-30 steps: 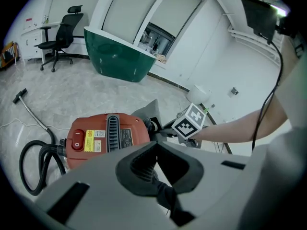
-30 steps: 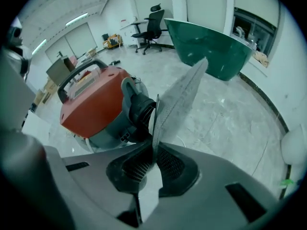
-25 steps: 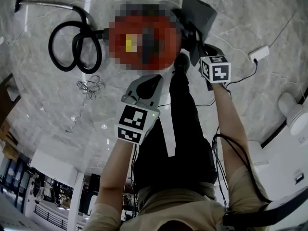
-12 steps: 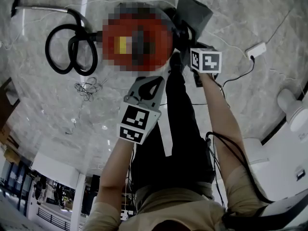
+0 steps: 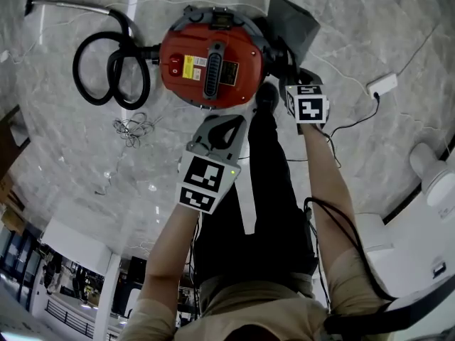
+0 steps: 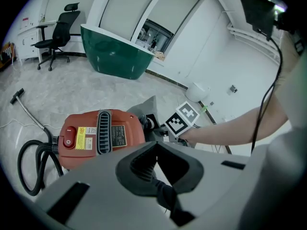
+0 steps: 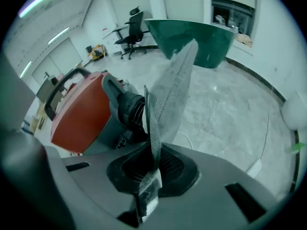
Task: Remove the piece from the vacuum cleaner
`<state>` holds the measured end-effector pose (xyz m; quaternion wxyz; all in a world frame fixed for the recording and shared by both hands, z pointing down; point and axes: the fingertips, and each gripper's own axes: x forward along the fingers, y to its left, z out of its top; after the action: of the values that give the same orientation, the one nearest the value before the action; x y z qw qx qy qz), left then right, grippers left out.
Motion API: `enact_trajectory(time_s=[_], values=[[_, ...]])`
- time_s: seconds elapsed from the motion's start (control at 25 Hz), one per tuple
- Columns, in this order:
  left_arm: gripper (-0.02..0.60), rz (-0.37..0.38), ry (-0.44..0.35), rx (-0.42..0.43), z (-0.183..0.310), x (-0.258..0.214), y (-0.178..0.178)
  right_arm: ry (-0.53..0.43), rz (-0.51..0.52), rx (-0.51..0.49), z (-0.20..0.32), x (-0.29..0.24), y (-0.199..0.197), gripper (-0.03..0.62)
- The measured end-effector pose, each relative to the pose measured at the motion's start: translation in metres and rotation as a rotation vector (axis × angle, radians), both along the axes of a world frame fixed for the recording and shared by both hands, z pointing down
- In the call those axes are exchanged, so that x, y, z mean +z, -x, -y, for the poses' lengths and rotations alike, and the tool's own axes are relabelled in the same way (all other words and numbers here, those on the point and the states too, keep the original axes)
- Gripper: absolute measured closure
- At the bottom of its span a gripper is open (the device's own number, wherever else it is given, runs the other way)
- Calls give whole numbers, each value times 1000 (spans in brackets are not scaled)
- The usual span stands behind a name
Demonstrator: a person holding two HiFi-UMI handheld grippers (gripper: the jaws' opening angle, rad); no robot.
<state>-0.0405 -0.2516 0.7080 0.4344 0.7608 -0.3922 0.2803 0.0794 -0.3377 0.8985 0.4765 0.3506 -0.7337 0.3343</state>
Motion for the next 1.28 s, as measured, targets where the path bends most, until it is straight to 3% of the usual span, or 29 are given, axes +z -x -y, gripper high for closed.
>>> enact_trajectory(time_s=[0.12,0.2,0.36,0.48,0.56,0.72,0.76,0.88,1.0,1.04,1.08,1.2,1.24,1.28], values=[[578,14,-2,7,-3,0,2,-4,63,157,1,1,-1,569],[578,39,-12,38,-7,0,1,-30,93,191,2,2,-1,568],[578,19,-3,46,-13,1,-4,-113,7,-49,0,1,-2,569],[578,38,-2,46,-10,7,1,-120,-15,-87,0,1,-1,569],[578,61,-9,54,-7,11,2,-60,49,61,0,2,-2,569],[578,74,-22,52,3,14,5,323,485,825,0,-3,3,553],[577,74,-23,53,5,15,4,377,542,895,-1,-3,6,553],[577,68,-20,64,7,18,-1,440,559,861,-4,-6,10,553],[578,56,-11,71,5,19,-5,506,619,905,-3,-8,10,553],[578,54,-9,74,4,19,-6,500,605,860,-3,-7,9,553],[578,52,-7,77,3,19,-7,459,534,731,-2,-6,8,553],[577,52,-1,81,-1,22,-6,184,111,50,-3,1,1,566],[577,51,3,81,-2,22,-6,119,25,-93,-4,4,1,568],[578,49,7,81,-2,22,-6,87,-5,-149,-5,6,1,568]])
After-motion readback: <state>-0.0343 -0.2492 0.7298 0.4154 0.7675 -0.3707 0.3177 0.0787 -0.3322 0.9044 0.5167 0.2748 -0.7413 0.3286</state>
